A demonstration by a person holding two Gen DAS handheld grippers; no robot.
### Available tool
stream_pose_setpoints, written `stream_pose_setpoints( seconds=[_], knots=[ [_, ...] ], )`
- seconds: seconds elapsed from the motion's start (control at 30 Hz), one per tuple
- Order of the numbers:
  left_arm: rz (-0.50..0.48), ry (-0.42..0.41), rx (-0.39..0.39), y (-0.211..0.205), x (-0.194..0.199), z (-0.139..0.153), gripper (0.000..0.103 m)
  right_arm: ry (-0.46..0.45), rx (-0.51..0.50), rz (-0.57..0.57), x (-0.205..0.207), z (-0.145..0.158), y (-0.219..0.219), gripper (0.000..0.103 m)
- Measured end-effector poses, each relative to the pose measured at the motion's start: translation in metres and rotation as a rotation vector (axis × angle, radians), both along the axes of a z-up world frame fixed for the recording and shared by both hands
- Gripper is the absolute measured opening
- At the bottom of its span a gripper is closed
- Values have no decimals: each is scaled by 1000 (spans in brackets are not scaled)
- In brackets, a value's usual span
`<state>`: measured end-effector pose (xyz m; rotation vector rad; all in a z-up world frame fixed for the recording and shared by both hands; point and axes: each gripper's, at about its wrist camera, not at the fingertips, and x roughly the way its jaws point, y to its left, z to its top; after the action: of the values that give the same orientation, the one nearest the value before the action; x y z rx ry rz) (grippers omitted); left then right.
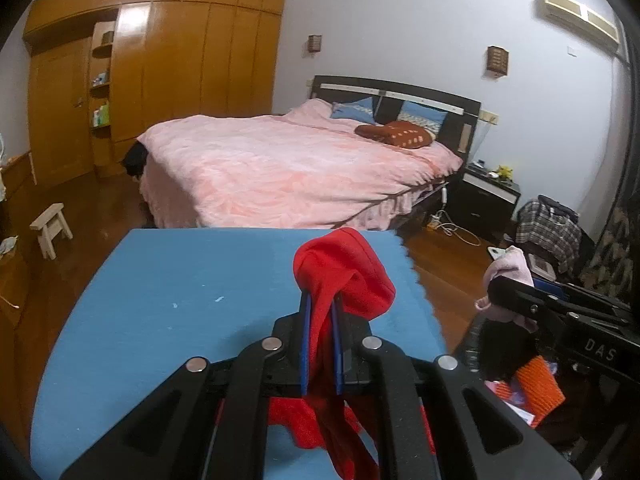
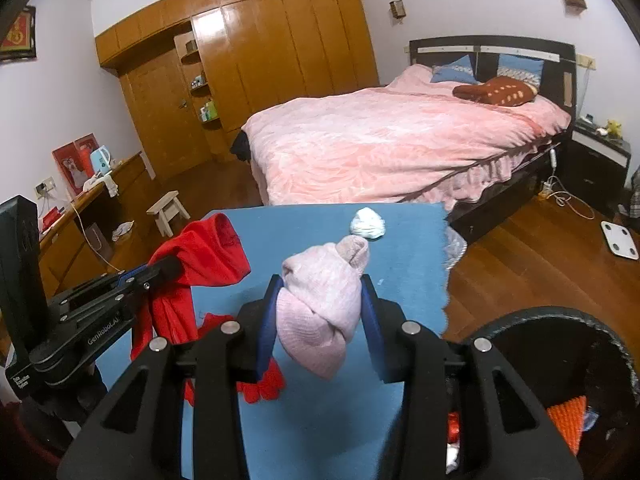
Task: Collect trash
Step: 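Carry the red glove and pink sock over the bin with both tools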
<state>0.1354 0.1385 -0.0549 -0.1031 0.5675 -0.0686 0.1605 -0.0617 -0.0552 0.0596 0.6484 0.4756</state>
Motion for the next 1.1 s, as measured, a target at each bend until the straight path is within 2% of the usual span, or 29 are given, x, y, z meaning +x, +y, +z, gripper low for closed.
stream_pose_setpoints(
  seconds=[0.5, 1.1],
  knots=[
    [-164, -17, -15, -87, -7, 13, 9, -34, 1, -137, -39, 14, -89, 37],
    [-366, -13, -15, -204, -10, 9, 9, -20, -30, -318, -71, -3, -196, 37]
  ],
)
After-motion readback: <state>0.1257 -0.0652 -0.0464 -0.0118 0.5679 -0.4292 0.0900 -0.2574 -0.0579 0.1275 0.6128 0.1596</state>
